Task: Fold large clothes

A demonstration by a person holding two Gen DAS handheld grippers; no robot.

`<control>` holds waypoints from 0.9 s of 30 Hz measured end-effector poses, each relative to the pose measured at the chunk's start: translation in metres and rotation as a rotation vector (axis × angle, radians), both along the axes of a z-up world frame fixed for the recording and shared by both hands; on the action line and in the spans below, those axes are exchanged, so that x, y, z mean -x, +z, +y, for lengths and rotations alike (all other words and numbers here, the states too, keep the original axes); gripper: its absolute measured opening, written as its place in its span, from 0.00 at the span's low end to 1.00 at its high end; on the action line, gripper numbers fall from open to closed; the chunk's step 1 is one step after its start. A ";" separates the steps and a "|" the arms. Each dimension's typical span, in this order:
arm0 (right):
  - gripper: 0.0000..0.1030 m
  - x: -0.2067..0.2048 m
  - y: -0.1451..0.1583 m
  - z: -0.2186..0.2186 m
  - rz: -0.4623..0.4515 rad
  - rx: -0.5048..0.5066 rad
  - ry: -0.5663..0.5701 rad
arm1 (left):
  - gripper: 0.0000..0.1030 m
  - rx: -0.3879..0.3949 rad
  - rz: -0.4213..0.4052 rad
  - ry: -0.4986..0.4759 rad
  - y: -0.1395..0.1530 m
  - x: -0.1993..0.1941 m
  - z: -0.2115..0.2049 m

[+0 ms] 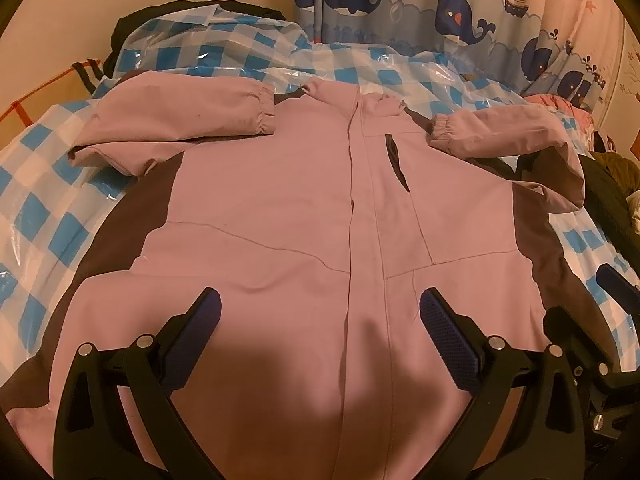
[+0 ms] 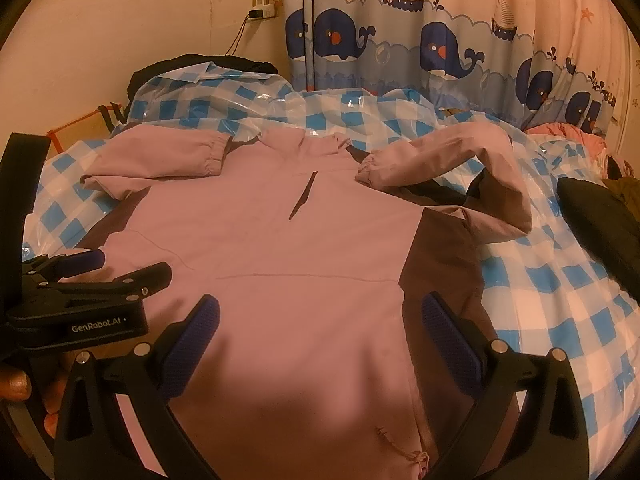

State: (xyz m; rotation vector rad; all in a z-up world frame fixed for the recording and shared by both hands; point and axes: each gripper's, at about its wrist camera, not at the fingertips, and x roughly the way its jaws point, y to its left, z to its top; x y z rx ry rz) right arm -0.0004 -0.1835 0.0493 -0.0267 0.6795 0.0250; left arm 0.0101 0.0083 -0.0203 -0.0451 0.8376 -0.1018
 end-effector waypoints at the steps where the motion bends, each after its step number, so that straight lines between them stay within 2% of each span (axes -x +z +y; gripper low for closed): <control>1: 0.93 0.001 0.001 0.001 0.000 0.003 0.005 | 0.93 0.003 0.002 0.000 -0.001 0.000 0.000; 3: 0.93 0.004 0.010 0.003 -0.026 0.039 0.022 | 0.93 0.009 0.007 0.005 -0.002 -0.002 0.001; 6: 0.93 0.004 0.030 0.004 -0.107 0.249 0.041 | 0.93 0.026 0.026 0.018 -0.005 -0.007 0.007; 7: 0.93 -0.003 0.031 0.004 -0.132 0.387 0.046 | 0.93 0.035 0.032 0.022 -0.005 -0.009 0.010; 8: 0.93 -0.009 0.029 0.004 -0.137 0.475 0.039 | 0.93 0.045 0.036 0.025 -0.005 -0.010 0.012; 9: 0.93 -0.021 0.022 0.003 -0.141 0.634 0.023 | 0.93 0.056 0.039 0.027 -0.006 -0.010 0.013; 10: 0.93 -0.035 0.008 0.005 -0.163 0.824 0.021 | 0.93 0.062 0.040 0.026 -0.005 -0.010 0.014; 13: 0.93 -0.068 -0.047 0.005 -0.179 1.215 0.156 | 0.93 0.057 0.038 0.020 -0.004 -0.010 0.014; 15: 0.93 -0.089 -0.068 0.000 -0.153 1.325 0.191 | 0.93 0.055 0.043 0.014 -0.005 -0.011 0.013; 19: 0.93 -0.145 -0.082 -0.015 -0.094 1.385 0.185 | 0.93 0.065 0.060 0.009 -0.007 -0.014 0.014; 22: 0.93 -0.186 -0.092 -0.027 0.006 1.452 0.186 | 0.93 0.079 0.070 0.009 -0.008 -0.015 0.016; 23: 0.93 -0.201 -0.097 -0.034 0.068 1.446 0.194 | 0.93 0.085 0.074 0.008 -0.008 -0.015 0.017; 24: 0.93 -0.210 -0.098 -0.038 0.109 1.423 0.197 | 0.93 0.090 0.078 0.006 -0.009 -0.016 0.017; 26: 0.91 -0.230 -0.092 -0.049 0.201 1.310 0.203 | 0.93 0.093 0.086 0.004 -0.010 -0.016 0.017; 27: 0.85 -0.241 -0.083 -0.058 0.240 1.214 0.194 | 0.93 0.093 0.089 0.004 -0.011 -0.016 0.017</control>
